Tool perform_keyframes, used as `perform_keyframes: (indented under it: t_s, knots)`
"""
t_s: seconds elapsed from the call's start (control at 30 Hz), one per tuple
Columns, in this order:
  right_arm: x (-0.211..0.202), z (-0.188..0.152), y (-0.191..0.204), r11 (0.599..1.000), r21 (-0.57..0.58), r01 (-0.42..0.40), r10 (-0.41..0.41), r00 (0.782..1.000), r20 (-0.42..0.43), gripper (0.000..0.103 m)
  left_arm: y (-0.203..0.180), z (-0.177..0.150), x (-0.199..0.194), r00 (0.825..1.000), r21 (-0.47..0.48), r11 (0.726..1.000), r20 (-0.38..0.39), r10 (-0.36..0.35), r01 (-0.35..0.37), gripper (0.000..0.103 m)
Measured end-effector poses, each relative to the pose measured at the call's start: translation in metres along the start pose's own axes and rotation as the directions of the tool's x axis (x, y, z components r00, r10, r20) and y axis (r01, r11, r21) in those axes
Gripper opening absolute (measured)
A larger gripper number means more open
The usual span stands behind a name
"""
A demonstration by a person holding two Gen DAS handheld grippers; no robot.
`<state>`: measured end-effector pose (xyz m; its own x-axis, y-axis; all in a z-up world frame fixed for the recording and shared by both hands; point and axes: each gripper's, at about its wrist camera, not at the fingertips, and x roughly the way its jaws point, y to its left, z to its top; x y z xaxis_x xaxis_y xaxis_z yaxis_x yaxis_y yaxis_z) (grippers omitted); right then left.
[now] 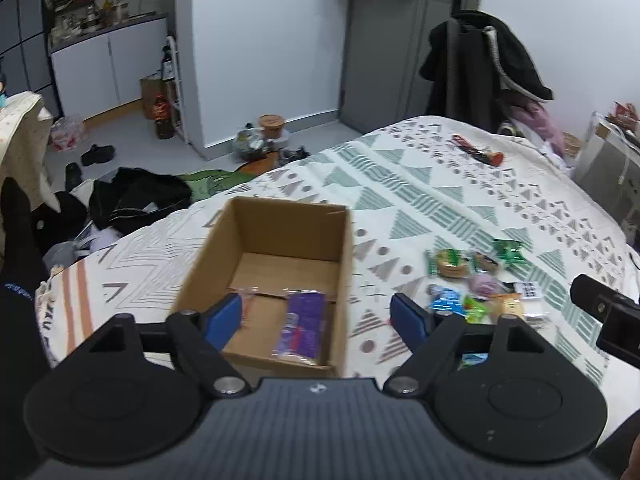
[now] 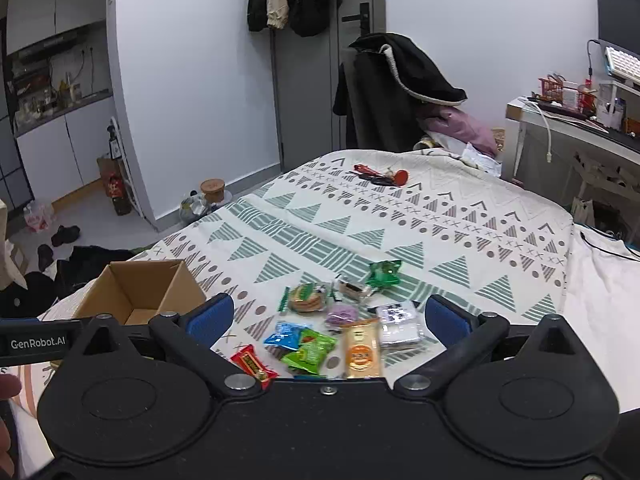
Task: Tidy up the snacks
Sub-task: 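Move both empty tools back to the snack pile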
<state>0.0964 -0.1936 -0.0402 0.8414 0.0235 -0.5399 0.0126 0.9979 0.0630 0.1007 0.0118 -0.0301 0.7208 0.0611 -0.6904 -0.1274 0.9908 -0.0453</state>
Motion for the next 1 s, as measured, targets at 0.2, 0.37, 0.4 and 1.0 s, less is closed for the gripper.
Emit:
perform_keyframes:
  t_s: [0.2, 0.37, 0.4, 1.0]
  knots:
    - [-0.004, -0.005, -0.03, 0.999, 0.035, 0.006, -0.006, 1.0, -0.016, 0.103, -0.027, -0.003, -0.006, 1.0, 0.04, 0.999, -0.011, -0.023, 0.024, 0.091]
    - [-0.005, -0.01, -0.053, 0.998, 0.06, 0.001, 0.001, 0.999, -0.032, 0.103, -0.046, -0.004, -0.012, 0.999, 0.072, 0.997, -0.005, -0.037, 0.038, 0.098]
    - [-0.005, -0.011, -0.057, 0.998, 0.064, -0.002, 0.004, 0.999, -0.037, 0.103, -0.049, -0.004, -0.012, 0.999, 0.076, 0.996, -0.01, -0.042, 0.043, 0.099]
    - [0.005, -0.016, -0.114, 0.994, 0.09, -0.065, 0.073, 0.994, -0.083, 0.103, -0.099, -0.014, -0.002, 0.995, 0.077, 0.993, -0.05, -0.089, 0.093, 0.1]
